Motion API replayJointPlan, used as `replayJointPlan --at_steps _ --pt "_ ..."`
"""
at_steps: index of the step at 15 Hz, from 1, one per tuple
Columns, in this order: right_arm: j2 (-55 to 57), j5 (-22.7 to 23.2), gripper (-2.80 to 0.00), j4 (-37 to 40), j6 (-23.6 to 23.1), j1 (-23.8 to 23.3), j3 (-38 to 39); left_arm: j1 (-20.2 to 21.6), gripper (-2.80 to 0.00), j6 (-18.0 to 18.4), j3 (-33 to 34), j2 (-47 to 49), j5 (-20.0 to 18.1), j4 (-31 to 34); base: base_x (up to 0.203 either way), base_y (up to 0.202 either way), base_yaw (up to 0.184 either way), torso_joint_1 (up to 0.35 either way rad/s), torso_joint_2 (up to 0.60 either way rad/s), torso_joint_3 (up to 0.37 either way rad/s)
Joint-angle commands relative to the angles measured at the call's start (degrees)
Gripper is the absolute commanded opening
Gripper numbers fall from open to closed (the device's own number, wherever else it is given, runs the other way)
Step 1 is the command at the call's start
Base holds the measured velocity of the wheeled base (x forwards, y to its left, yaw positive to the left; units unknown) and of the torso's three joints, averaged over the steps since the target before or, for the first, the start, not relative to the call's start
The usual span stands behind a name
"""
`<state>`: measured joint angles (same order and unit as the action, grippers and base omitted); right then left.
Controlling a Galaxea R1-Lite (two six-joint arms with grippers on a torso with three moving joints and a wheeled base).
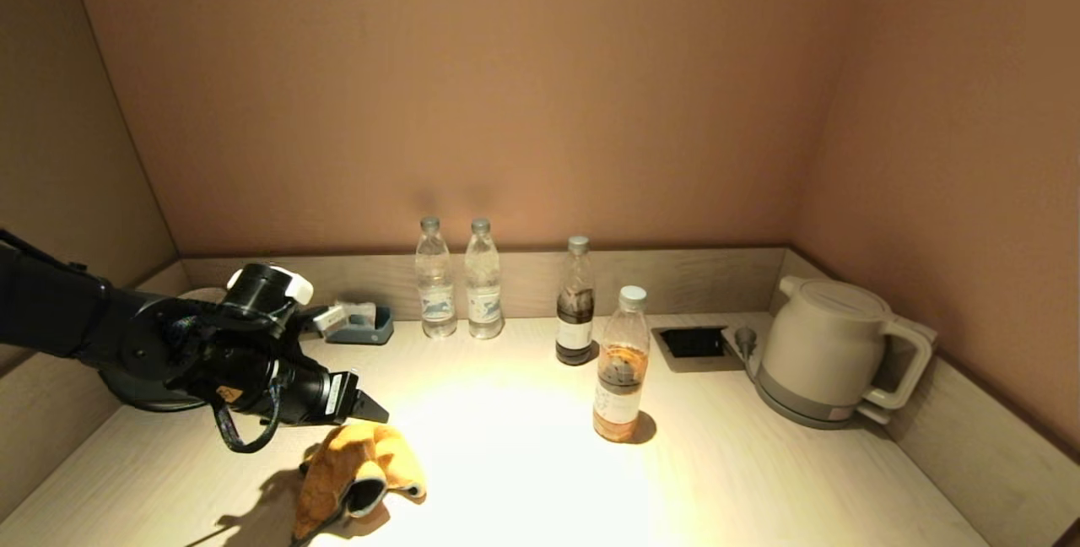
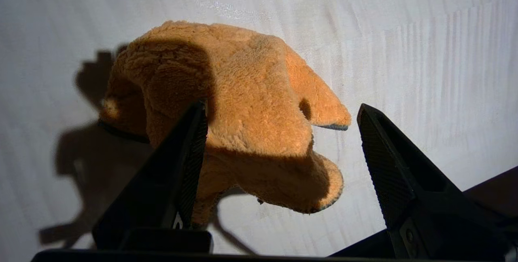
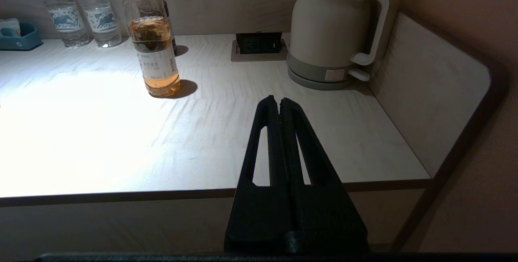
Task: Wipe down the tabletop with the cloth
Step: Pick up the tablecloth
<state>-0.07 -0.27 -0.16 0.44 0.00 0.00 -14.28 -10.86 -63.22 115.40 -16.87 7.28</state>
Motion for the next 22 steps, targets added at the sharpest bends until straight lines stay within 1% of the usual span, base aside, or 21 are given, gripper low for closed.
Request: replayJointPlan --at_steps 1,3,4,5,6,7,8,9,11,12,17,20,21,22 --pt "0.1 0.0 -2.8 0.0 0.0 0.0 0.0 -0.1 0.0 0.0 0.2 1.3 0.0 0.2 0.0 0.0 0.0 0.0 0.0 0.0" --pt "0.1 0.0 -2.8 0.0 0.0 0.0 0.0 -0.2 0.0 0.6 0.2 2.7 2.2 1.4 0.0 0.0 0.0 0.0 0.0 0.0" --pt "0.1 0.0 -2.8 0.0 0.0 0.0 0.0 -0.2 0.0 1.5 0.3 3.6 3.1 1.6 0.0 0.0 0.0 0.0 0.0 0.0" --pt "0.1 0.0 -2.8 0.0 0.0 0.0 0.0 -0.1 0.0 1.6 0.3 3.6 3.2 1.6 0.0 0.0 0.0 0.0 0.0 0.0" --pt "0.1 0.0 -2.8 0.0 0.0 0.0 0.0 -0.2 0.0 1.8 0.4 3.9 4.1 1.6 0.0 0.0 0.0 0.0 0.0 0.0" --pt "0.1 0.0 -2.8 0.0 0.0 0.0 0.0 -0.3 0.0 2.1 0.6 4.3 6.3 1.5 0.0 0.0 0.0 0.0 0.0 0.0" --pt "0.1 0.0 -2.8 0.0 0.0 0.0 0.0 -0.4 0.0 2.0 0.9 4.5 7.4 1.5 0.0 0.0 0.0 0.0 0.0 0.0" --pt "0.1 0.0 -2.8 0.0 0.0 0.0 0.0 -0.4 -2.8 2.0 1.2 4.6 7.5 1.5 0.0 0.0 0.0 0.0 0.0 0.0" --pt "0.1 0.0 -2.8 0.0 0.0 0.0 0.0 -0.4 -2.8 2.0 1.3 4.7 7.7 1.5 0.0 0.0 0.0 0.0 0.0 0.0" --pt "0.1 0.0 -2.8 0.0 0.0 0.0 0.0 -0.6 -2.8 2.1 2.3 5.2 10.1 1.2 0.0 0.0 0.0 0.0 0.0 0.0" --pt "0.1 0.0 -2.8 0.0 0.0 0.0 0.0 -0.6 -2.8 2.2 2.6 5.2 10.3 1.2 0.0 0.0 0.0 0.0 0.0 0.0" --pt "0.1 0.0 -2.8 0.0 0.0 0.0 0.0 -1.8 -2.8 2.4 5.8 2.9 11.1 1.1 0.0 0.0 0.0 0.0 0.0 0.0" --pt "0.1 0.0 -2.8 0.0 0.0 0.0 0.0 -1.8 -2.8 2.6 6.1 2.5 13.3 1.3 0.0 0.0 0.0 0.0 0.0 0.0" --pt "0.1 0.0 -2.8 0.0 0.0 0.0 0.0 -1.8 -2.8 2.3 6.6 2.2 16.9 1.2 0.0 0.0 0.0 0.0 0.0 0.0"
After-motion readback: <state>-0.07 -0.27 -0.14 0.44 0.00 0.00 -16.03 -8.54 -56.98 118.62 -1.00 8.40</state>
